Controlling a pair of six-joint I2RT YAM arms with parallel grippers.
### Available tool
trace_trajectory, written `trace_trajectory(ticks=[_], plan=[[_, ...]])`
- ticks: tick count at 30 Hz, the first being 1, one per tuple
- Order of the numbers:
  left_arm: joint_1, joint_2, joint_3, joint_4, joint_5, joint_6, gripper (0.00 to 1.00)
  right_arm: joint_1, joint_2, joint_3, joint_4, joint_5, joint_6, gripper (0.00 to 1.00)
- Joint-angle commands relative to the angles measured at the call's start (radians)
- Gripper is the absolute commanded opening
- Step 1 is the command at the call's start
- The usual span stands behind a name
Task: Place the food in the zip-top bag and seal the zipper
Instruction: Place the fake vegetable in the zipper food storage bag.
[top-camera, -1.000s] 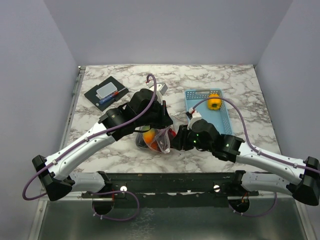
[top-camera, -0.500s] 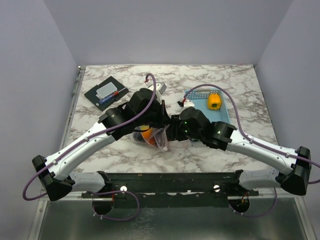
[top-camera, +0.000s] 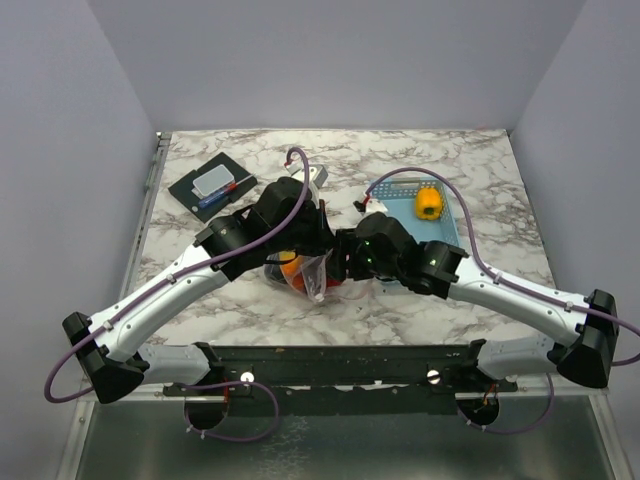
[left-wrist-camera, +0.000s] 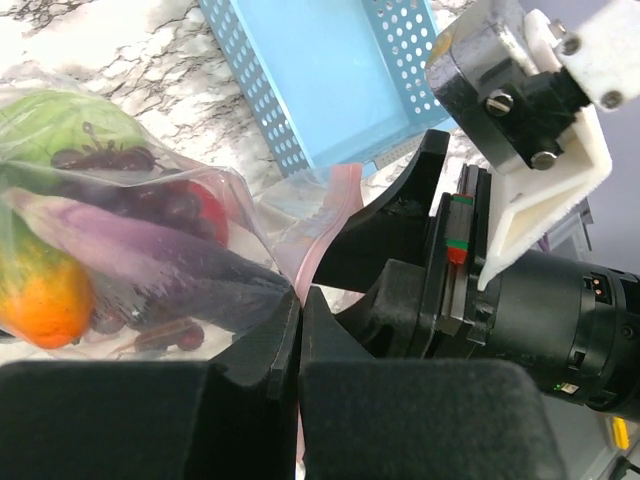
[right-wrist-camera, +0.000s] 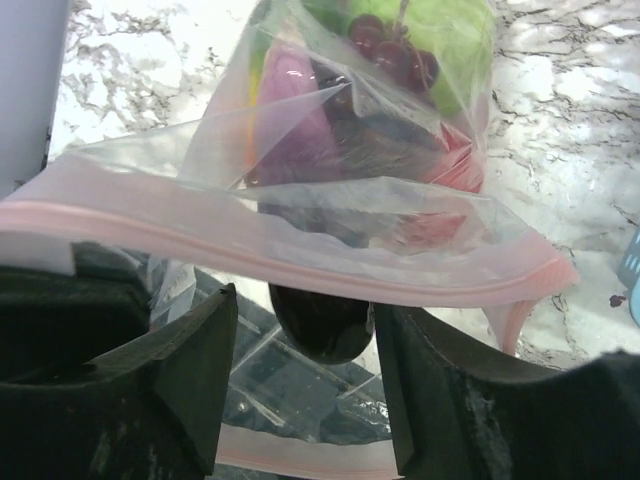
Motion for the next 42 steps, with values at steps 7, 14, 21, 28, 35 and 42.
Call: trace_trajectory(ticks=[7, 14, 21, 28, 35, 42], plan=[[-0.021, -0.02, 0.04, 0.092, 0.036, -0.039, 0.0, 0.003, -0.089, -0.013, 0.051, 0.028, -0.005, 0.71], [-0.021, -0.025, 0.047, 0.091, 0.015, -0.038, 0.0, 0.004, -0.182, 0.019, -0.05, 0.09, -0.039, 0.72], [-0.02, -0.026, 0.047, 0.09, -0.017, -0.033, 0.0, 0.003, -0.255, 0.06, -0.223, 0.206, -0.069, 0.71], [-0.019, -0.022, 0.055, 0.09, -0.023, -0.027, 0.0, 0.003, -0.288, 0.1, -0.336, 0.345, -0.105, 0.71], [-0.019, -0.025, 0.059, 0.09, -0.026, -0.016, 0.0, -0.018, -0.18, 0.184, -0.426, 0.411, -0.175, 0.72], [-0.014, -0.026, 0.072, 0.085, -0.031, -0.001, 0.0, -0.162, -0.118, 0.217, -0.39, 0.366, -0.278, 0.72]])
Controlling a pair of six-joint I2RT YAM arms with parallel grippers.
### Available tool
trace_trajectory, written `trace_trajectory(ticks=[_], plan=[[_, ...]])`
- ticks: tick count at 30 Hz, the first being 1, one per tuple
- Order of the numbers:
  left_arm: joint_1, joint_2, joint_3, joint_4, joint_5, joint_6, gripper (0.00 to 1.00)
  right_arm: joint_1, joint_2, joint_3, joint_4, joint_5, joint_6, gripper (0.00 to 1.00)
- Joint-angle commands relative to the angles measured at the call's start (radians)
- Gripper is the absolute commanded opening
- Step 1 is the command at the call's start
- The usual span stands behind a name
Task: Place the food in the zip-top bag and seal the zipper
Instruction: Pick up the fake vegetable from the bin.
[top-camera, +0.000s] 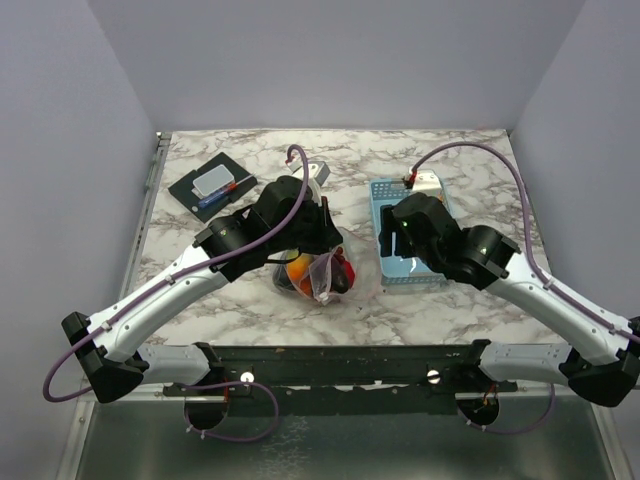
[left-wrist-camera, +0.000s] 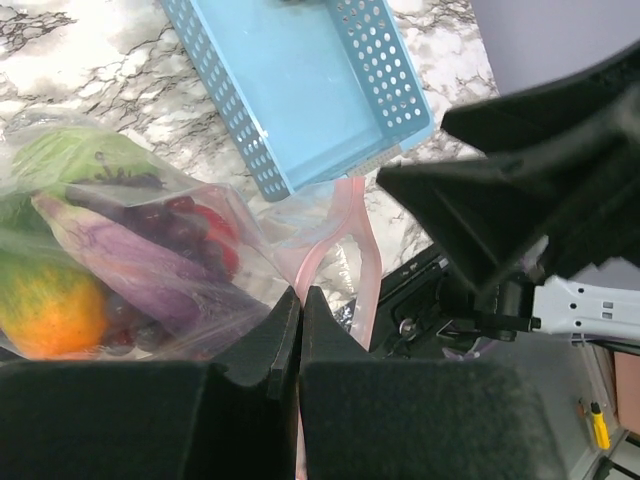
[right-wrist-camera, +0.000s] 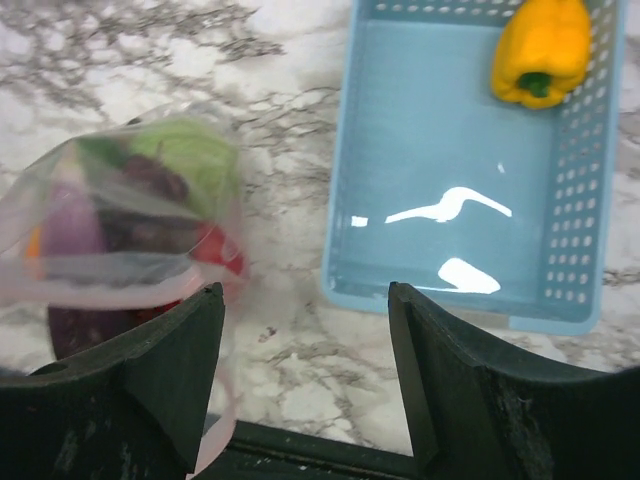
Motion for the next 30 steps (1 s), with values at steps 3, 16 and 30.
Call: trace_trajectory(ticks=[3, 16, 30], plan=[[0.009, -0.021, 0.071, 0.041, -0.018, 0.023, 0.0, -0.181, 0.047, 0.048, 0.018, -0.056, -0.122, 0.72], [0.025, -0.039, 0.098, 0.043, -0.089, 0.004, 0.0, -0.466, 0.22, 0.096, 0.092, -0.188, -0.154, 0.76], [0.117, -0.115, -0.071, 0.118, -0.063, -0.048, 0.0, -0.641, 0.407, 0.121, 0.177, -0.231, -0.185, 0.77]])
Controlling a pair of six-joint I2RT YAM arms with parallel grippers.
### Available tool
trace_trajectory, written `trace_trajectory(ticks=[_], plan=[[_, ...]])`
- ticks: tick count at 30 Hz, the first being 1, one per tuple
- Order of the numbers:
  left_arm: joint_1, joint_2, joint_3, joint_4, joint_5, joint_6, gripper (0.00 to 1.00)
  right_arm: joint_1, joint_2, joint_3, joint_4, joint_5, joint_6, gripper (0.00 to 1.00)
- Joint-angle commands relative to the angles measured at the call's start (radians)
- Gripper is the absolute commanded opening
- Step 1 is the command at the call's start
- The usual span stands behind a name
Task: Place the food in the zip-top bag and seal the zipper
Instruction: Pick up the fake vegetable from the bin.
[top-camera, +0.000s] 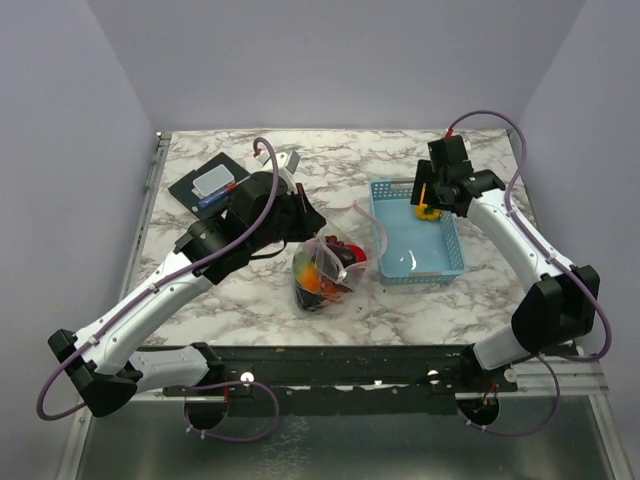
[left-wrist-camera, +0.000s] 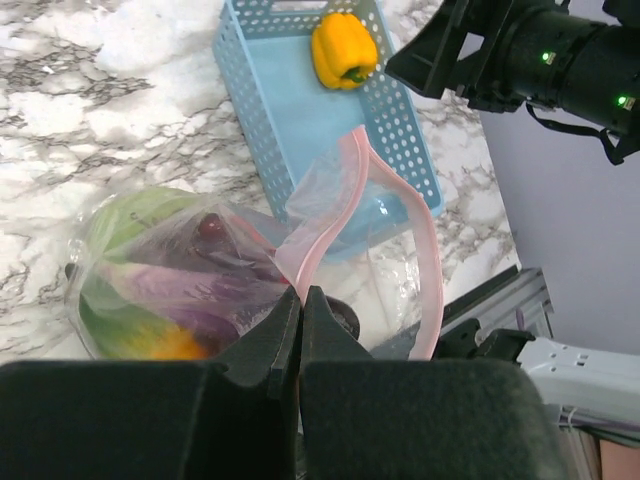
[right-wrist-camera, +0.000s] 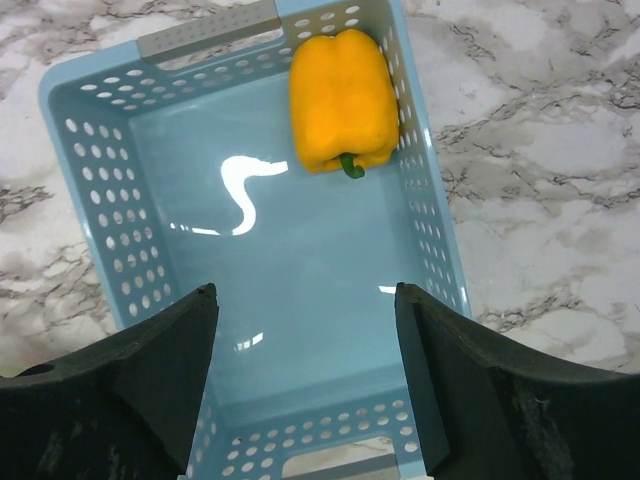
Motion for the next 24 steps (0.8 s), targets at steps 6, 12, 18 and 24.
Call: trace_trajectory(ticks=[6, 12, 18, 24], plan=[[0.097, -0.076, -0.072, 0.064, 0.069, -0.008, 0.0, -0.047, 0.149, 0.099, 0.025, -0.011, -0.06, 0.77], [0.123, -0.109, -0.105, 0.062, 0.113, 0.015, 0.0, -0.069, 0.233, 0.146, 0.023, -0.003, -0.083, 0.78], [0.131, -0.13, -0.137, 0.062, 0.153, 0.025, 0.0, -0.085, 0.293, 0.165, 0.044, -0.033, -0.112, 0.84], [0.132, -0.154, -0.159, 0.062, 0.166, 0.034, 0.0, -0.097, 0.361, 0.189, 0.045, -0.059, -0.122, 0.85]])
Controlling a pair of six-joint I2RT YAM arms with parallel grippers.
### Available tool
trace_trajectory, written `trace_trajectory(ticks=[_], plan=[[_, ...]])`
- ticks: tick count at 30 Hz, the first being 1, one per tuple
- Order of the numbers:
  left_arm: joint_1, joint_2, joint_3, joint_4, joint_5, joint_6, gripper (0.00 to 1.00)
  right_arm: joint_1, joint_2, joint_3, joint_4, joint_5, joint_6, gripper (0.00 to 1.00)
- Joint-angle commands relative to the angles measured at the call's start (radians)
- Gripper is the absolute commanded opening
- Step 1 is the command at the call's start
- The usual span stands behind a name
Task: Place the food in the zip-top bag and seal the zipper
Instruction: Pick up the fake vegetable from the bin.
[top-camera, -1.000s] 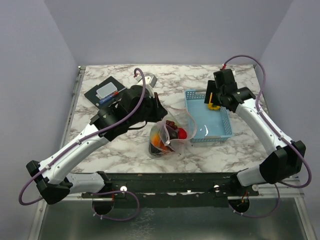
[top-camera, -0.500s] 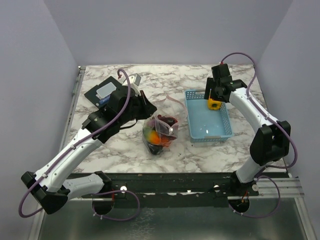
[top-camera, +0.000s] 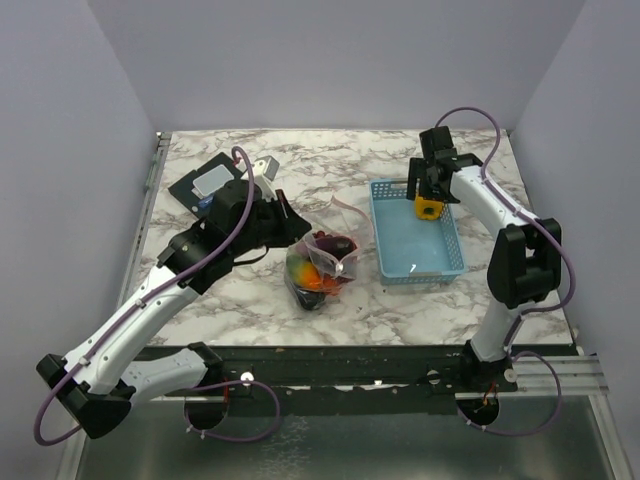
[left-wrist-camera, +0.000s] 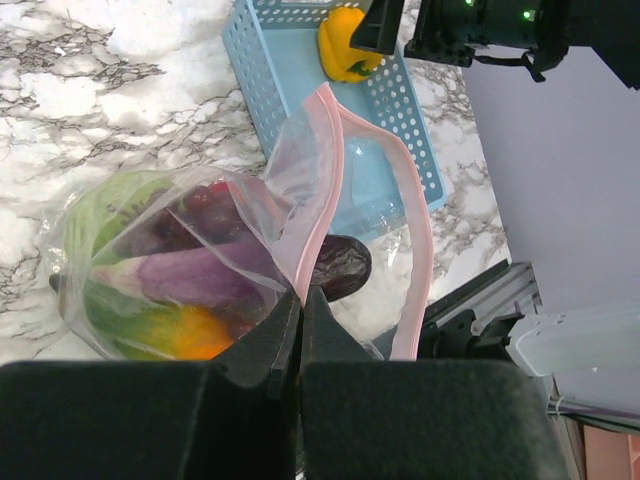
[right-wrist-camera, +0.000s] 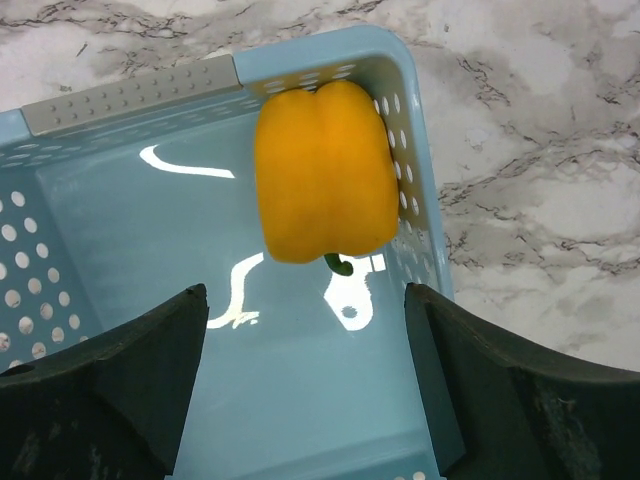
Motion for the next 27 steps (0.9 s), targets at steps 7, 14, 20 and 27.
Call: trace_trajectory(ticks=[7, 14, 20, 27], plan=[[0.01, -0.062, -0.043, 0.005, 0.038, 0.027, 0.0, -0.013, 0.109, 0.06, 0.026, -0.007, -0.016, 0.85], [0.01, -0.068, -0.06, 0.003, 0.043, 0.029, 0.0, -0.013, 0.15, 0.073, 0.033, 0.032, -0.008, 0.85], [0.012, -0.061, -0.061, 0.002, 0.045, 0.035, 0.0, -0.012, 0.174, 0.082, 0.03, 0.069, -0.002, 0.85], [0.014, -0.057, -0.061, 0.003, 0.046, 0.037, 0.0, -0.014, 0.203, 0.106, 0.02, 0.1, -0.004, 0.85]])
